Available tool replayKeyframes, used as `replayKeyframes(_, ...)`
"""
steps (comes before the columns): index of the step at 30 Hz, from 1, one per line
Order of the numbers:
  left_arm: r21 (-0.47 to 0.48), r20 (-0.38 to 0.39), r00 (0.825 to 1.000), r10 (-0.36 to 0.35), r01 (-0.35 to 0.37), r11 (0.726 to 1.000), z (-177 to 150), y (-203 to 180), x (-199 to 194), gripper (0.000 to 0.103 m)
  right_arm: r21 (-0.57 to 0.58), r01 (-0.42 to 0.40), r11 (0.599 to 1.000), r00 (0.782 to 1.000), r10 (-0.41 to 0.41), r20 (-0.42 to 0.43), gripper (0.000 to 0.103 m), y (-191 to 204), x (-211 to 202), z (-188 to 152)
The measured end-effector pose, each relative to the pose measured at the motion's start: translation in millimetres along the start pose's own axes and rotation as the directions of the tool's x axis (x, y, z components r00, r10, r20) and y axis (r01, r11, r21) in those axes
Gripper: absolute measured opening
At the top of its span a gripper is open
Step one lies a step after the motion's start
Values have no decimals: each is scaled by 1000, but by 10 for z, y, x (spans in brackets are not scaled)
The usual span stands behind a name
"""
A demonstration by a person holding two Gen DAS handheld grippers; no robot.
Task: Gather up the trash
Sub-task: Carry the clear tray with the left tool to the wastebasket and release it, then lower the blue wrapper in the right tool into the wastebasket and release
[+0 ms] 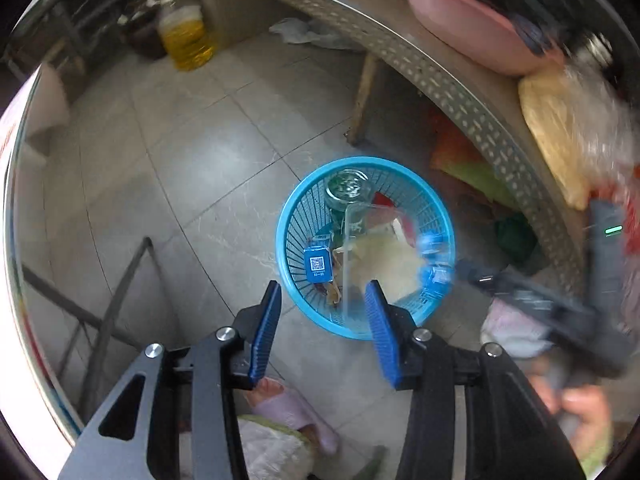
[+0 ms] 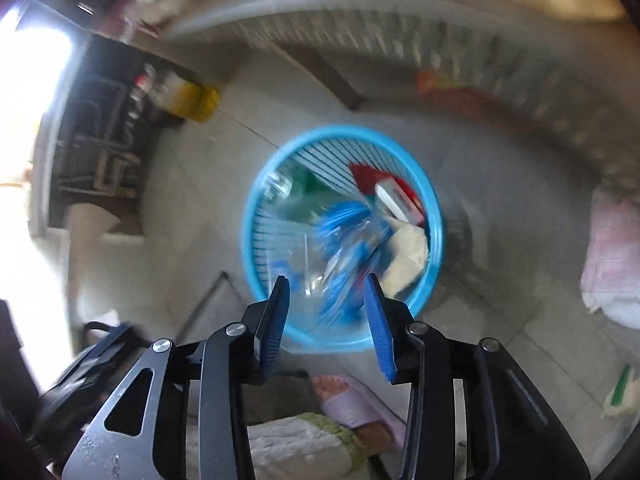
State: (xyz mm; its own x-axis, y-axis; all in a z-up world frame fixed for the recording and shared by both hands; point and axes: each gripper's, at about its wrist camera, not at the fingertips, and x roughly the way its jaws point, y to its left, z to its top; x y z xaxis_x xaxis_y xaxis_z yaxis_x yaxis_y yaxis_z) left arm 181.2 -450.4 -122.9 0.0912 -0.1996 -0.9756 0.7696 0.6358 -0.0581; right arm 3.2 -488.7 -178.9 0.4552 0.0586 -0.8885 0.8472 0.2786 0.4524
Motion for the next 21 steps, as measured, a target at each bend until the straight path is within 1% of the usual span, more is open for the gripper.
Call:
replayKeyframes(2, -15, 34, 999, -15, 16, 1000, -47, 92, -165, 47, -14, -11, 1000, 1000, 11, 2, 39, 15, 31, -28)
replayKeyframes(5, -15, 104, 995, -2, 4, 1000, -124, 192, -449, 52, -42, -20, 999, 1000, 21, 21, 39, 56, -35, -118)
replayKeyframes(8, -29, 189, 982, -13, 19, 999, -228, 302, -829, 56, -74, -19, 997, 999, 23, 42, 39, 87, -130, -214)
replayKeyframes(9, -34, 220, 975, -27, 35, 999, -278, 331, -970, 59, -88, -22, 996, 998, 26, 52, 39, 98, -177, -247)
replayKeyframes(11, -39, 278, 959, -53, 67, 997, -414, 407, -1234, 63, -121, -28, 992, 996, 37, 76, 39, 107, -263, -287)
replayKeyframes(14, -62, 371, 926, -65, 95, 994, -743, 580, -1634, 70, -183, -42, 982, 989, 67, 133, 40, 147, -566, -398)
replayKeyframes(16, -82, 414, 908, -61, 104, 991, -953, 665, -1847, 73, -217, -25, 976, 981, 66, 182, 43, 131, -793, -484)
replayKeyframes(18, -90, 459, 886, -69, 123, 988, -1174, 780, -2033, 75, -253, 39, 967, 972, 22, 234, 44, 78, -982, -624)
replayKeyframes(20, -119, 502, 863, -48, 123, 985, -1418, 927, -2191, 77, -271, 131, 954, 961, -55, 270, 49, -9, -1057, -781)
replayKeyframes(21, -138, 516, 856, -38, 126, 982, -1529, 998, -2246, 79, -280, 179, 943, 957, -100, 272, 50, -119, -1027, -884)
